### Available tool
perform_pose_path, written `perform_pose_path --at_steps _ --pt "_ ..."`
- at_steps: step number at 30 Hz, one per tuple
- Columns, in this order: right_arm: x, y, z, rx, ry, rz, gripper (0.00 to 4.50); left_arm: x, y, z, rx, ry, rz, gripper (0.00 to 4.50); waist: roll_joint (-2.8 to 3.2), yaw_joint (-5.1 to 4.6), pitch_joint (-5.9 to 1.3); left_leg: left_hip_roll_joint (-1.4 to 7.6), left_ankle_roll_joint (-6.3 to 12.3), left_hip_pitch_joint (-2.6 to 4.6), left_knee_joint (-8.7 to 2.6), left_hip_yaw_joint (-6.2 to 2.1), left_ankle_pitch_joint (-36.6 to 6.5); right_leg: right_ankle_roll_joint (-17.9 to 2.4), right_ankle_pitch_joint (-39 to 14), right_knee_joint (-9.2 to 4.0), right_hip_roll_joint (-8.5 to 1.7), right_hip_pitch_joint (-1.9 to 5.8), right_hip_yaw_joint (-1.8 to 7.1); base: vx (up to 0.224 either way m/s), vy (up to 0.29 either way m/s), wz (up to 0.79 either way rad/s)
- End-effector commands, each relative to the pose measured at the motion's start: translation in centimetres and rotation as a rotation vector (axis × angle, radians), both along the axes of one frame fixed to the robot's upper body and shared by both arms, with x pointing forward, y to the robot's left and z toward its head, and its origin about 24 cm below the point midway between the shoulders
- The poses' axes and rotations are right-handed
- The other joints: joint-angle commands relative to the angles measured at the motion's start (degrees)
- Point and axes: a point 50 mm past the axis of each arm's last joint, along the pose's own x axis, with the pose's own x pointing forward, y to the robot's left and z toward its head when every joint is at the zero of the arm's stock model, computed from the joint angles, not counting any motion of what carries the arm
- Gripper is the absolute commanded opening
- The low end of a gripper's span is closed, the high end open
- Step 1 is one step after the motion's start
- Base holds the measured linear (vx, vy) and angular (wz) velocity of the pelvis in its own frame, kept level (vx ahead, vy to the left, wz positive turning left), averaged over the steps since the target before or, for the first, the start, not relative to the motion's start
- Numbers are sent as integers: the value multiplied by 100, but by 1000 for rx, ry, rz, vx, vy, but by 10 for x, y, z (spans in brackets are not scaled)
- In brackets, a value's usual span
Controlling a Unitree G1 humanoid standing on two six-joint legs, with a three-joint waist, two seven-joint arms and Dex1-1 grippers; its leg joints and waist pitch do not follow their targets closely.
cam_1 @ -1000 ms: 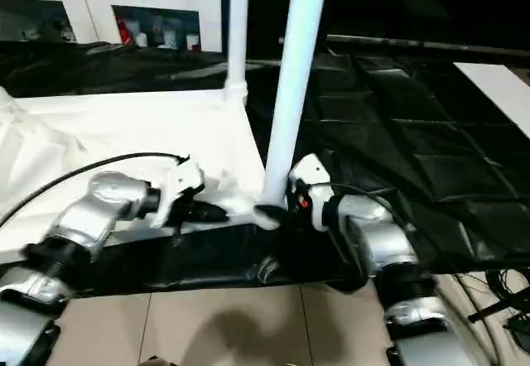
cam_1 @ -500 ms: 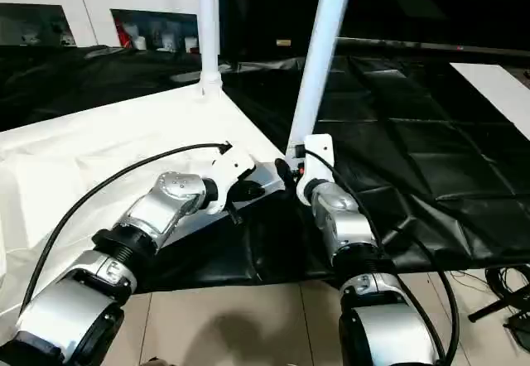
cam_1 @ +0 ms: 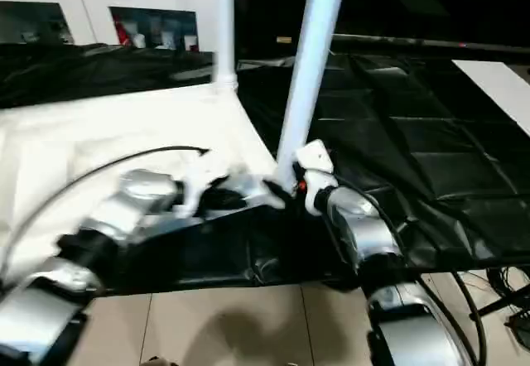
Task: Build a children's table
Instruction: Rotate leg to tighten
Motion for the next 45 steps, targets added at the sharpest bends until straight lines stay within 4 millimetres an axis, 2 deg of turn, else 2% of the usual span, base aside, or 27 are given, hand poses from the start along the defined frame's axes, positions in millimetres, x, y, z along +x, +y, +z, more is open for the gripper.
perform_pose_path --at_steps 1,4,8,9,11,14,16,17,21,26,29,30,31,32,33,34,38,40,42,43,45 --pt "-3 -11 9 6 -7 51 381 -9 1 -3 -4 56 -97 0 1 -6 -368 179 423 84 -352 -61 -954 -1485 -358 -326 -277 282 241 0 0 0" --pt "-12 -11 8 -6 24 154 381 -9 6 -1 4 65 -103 0 -8 24 -354 180 459 92 -348 -49 -935 -1518 -394 -331 -279 275 242 0 0 0" --pt "-16 -10 5 -10 47 194 381 -8 8 0 3 63 -101 0 -24 13 -338 178 316 91 -359 -57 -1191 -1444 -841 -372 -302 266 243 0 0 0" --pt "-16 -10 4 -6 49 191 354 -8 8 0 2 62 -102 0 -33 8 -340 177 265 93 -359 -60 -1224 -1396 -959 -384 -308 258 248 0 0 0" --pt "-16 -9 4 10 56 189 354 -9 8 1 0 64 -105 0 -33 9 -345 175 255 93 -357 -62 -1187 -1386 -946 -381 -309 259 250 0 0 0" --pt "-17 -7 5 30 67 200 330 -10 8 0 -5 67 -107 0 -30 7 -354 176 295 86 -352 -62 -1032 -1436 -680 -348 -295 266 246 0 0 0" --pt "-18 -7 5 32 68 203 330 -10 8 0 -5 68 -108 0 -30 12 -362 174 340 86 -342 -59 -922 -1474 -519 -329 -294 275 244 0 0 0" --pt "-18 -6 5 38 74 210 303 -11 8 0 -5 68 -107 0 -42 9 -361 170 352 85 -339 -55 -916 -1480 -503 -330 -291 273 243 0 0 0" --pt "-20 -6 4 41 84 217 276 -11 9 0 -4 70 -106 0 -35 21 -349 174 333 91 -346 -55 -1017 -1445 -709 -353 -301 267 243 0 0 0" --pt "-20 -6 0 44 97 191 266 -11 8 -1 -5 71 -97 0 -27 18 -351 175 283 95 -349 -61 -1044 -1422 -750 -352 -301 264 245 0 0 0" --pt "-17 -6 -13 12 111 78 265 -5 -2 -4 -4 34 -15 0 -38 10 -351 170 257 90 -345 -57 -1002 -1421 -717 -353 -302 258 247 0 0 0" --pt "-12 -6 -19 18 126 -38 265 1 -8 -6 3 7 51 0 -24 -12 -324 167 173 114 -367 -58 -1211 -1359 -1070 -405 -296 228 244 0 0 0" --pt "-8 -5 -22 30 135 -119 265 4 -14 -6 3 -8 87 0 -24 -12 -324 167 173 114 -367 -58 -1211 -1359 -1070 -405 -296 228 244 0 0 0" --pt "-7 -5 -23 36 139 -149 265 5 -16 -7 2 -13 99 0 -35 -28 -322 162 60 113 -380 -76 -1350 -1294 -1369 -423 -309 238 241 0 0 0" --pt "-2 -4 -25 55 151 -249 264 8 -22 -7 -4 -24 144 0 -36 -28 -332 163 0 121 -377 -79 -1387 -1207 -1492 -439 -318 235 252 0 0 0" --pt "-2 -4 -25 55 151 -249 264 8 -22 -7 -4 -24 144 0 -37 -32 -327 159 0 121 -379 -80 -1416 -1190 -1529 -453 -314 231 250 0 0 0" --pt "11 4 -32 87 207 -535 264 11 -52 -9 -35 -36 241 0 -27 -61 -333 138 -48 123 -377 -83 -1517 -1050 -1829 -493 -310 214 244 0 0 0" --pt "16 17 -31 75 213 -599 264 10 -68 -11 -38 -44 252 0 -6 -86 -340 141 -86 118 -384 -92 -1497 -1040 -1774 -490 -302 207 242 0 0 0" --pt "18 25 -29 64 200 -590 264 8 -73 -12 -39 -49 235 0 -14 -99 -328 131 -63 116 -388 -90 -1572 -1017 -1816 -510 -294 197 232 0 0 0" --pt "19 29 -28 57 187 -573 264 7 -74 -12 -40 -49 227 0 -39 -100 -330 123 -25 103 -384 -89 -1615 -964 -1884 -524 -299 211 230 0 0 0" --pt "20 34 -25 36 147 -532 264 7 -74 -12 -37 -53 217 0 -39 -101 -329 131 33 97 -390 -96 -1626 -915 -1933 -530 -300 201 228 0 0 0"
